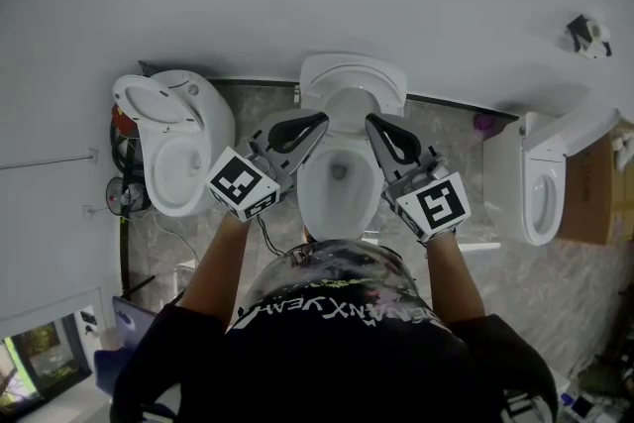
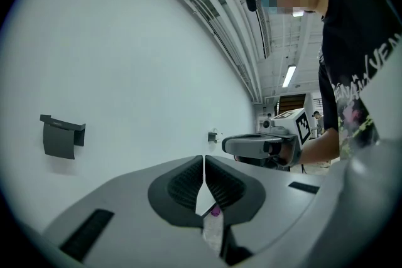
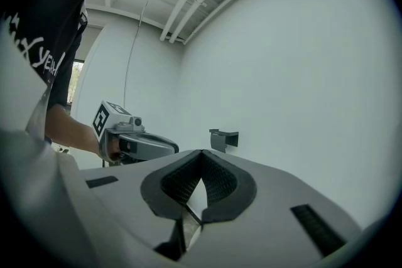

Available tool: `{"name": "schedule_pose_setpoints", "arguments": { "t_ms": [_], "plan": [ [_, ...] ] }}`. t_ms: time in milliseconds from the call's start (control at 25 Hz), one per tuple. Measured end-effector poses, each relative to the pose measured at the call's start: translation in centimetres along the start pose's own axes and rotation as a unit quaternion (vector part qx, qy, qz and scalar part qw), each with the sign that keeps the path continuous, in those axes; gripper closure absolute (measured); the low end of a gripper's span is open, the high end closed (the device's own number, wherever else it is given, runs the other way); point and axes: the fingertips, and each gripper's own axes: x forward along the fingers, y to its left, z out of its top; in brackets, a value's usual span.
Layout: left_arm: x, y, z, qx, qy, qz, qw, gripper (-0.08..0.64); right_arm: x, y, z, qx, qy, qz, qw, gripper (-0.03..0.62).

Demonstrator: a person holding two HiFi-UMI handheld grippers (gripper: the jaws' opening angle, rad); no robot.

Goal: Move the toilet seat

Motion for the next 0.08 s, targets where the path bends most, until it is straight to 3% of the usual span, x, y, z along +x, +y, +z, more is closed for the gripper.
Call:
{"name": "schedule_pose_setpoints", "arguments": {
  "t_ms": [80],
  "plan": [
    [-0.04, 0.04, 0.05, -0.001, 0.0, 0.001, 1.0, 0.531, 0.09, 0.03, 0.09, -0.001, -0.001, 0.0, 1.0, 0.591]
  ]
}}
